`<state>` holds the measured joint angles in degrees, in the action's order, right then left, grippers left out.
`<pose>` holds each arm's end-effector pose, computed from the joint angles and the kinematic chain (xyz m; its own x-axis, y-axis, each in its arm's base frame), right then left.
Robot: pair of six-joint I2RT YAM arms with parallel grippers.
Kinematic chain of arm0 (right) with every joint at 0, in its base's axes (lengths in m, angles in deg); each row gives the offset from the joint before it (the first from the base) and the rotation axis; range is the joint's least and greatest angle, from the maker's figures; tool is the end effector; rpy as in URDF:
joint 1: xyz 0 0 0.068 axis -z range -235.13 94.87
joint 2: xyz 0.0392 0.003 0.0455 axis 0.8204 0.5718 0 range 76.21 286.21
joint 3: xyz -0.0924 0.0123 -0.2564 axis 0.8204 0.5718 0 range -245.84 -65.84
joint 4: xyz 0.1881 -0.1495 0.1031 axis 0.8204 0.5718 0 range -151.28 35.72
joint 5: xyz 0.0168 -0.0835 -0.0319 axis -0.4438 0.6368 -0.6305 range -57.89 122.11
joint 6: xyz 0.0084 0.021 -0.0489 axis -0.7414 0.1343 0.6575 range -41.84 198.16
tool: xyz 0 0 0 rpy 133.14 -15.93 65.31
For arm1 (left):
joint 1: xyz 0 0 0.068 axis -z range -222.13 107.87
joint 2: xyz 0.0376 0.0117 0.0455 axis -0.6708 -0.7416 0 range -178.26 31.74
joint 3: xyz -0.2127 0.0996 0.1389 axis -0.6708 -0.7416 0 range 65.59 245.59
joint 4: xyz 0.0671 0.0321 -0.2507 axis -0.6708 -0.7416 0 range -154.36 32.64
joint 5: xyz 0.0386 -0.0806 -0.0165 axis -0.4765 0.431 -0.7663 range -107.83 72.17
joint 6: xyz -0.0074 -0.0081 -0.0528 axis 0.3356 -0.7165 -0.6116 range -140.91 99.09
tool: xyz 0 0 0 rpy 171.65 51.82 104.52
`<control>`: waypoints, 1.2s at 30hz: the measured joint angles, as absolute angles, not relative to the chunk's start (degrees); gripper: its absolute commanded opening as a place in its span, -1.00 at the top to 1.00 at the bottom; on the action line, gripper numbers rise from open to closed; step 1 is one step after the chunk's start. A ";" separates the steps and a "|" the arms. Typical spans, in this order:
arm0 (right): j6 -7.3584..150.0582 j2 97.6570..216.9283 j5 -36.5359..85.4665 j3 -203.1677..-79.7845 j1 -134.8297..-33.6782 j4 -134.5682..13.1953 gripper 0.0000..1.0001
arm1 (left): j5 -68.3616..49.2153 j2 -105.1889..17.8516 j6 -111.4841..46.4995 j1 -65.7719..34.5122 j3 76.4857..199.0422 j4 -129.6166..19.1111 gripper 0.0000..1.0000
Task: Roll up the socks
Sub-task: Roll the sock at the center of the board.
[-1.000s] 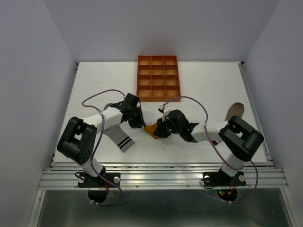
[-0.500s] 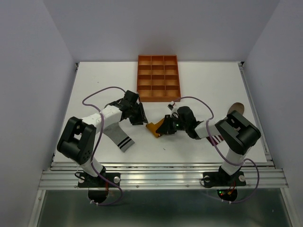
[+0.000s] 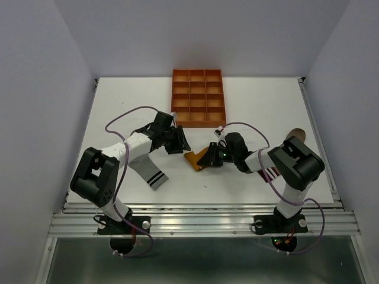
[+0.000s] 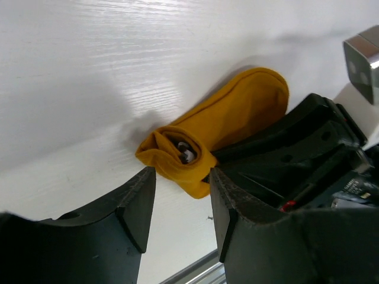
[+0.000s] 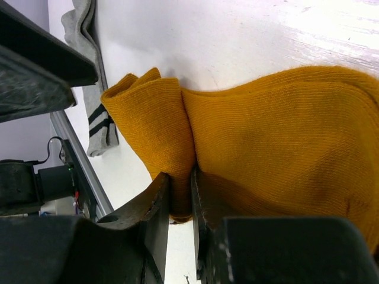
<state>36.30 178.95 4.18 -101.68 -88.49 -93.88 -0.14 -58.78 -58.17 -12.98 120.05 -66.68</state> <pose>0.2553 0.1880 0.1098 -0.8905 0.1197 -0.4390 -0.2883 0.5980 0.7479 0.2843 -0.1710 0.2050 -0.8886 -0.1648 -0.4281 0.1414 0.7894 -0.5974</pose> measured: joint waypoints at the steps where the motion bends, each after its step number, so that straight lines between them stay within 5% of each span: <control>1: 36.30 178.88 4.29 -101.72 -88.49 -93.66 0.99 | 0.86 -58.32 -58.12 -12.96 119.64 -65.63 -0.05; 36: 31.38 180.74 5.12 -106.29 -87.95 -84.88 0.98 | -8.93 -65.80 -55.81 -6.23 122.11 -65.91 0.11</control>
